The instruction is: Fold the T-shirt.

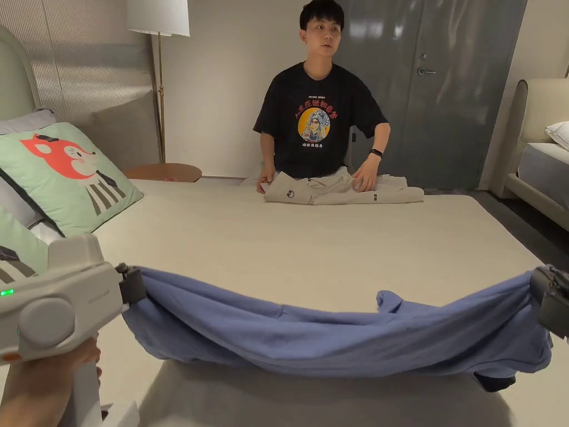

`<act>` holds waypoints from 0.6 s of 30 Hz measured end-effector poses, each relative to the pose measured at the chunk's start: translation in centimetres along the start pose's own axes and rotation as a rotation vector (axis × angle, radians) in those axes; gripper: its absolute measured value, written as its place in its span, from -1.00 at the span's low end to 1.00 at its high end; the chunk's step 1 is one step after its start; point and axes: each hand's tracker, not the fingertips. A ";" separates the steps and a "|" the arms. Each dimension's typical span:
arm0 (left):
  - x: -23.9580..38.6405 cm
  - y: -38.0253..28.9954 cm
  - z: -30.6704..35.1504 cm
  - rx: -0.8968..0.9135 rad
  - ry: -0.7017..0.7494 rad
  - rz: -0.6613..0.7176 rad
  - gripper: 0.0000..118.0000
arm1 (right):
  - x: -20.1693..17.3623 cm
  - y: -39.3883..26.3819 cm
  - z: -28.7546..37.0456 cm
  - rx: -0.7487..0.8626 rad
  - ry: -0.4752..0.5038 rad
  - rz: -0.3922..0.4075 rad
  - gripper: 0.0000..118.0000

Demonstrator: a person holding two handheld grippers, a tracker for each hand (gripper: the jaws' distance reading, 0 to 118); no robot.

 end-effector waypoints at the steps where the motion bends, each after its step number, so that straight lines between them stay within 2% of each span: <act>1: -0.4 -0.9 0.6 -0.012 0.005 0.002 -0.90 | 0.2 -0.8 0.6 -0.012 0.001 0.000 -0.91; 6: -2.7 -6.1 3.8 -0.094 0.026 -0.018 -0.90 | 0.4 -5.2 4.7 -0.103 0.008 -0.016 -0.91; 12: -5.3 -11.3 5.7 -0.201 0.046 -0.020 -0.90 | 0.4 -10.3 8.1 -0.227 0.002 0.016 -0.91; 18: -7.2 -16.0 5.7 -0.314 0.059 -0.051 -0.90 | 1.1 -15.5 9.6 -0.395 -0.031 -0.022 -0.91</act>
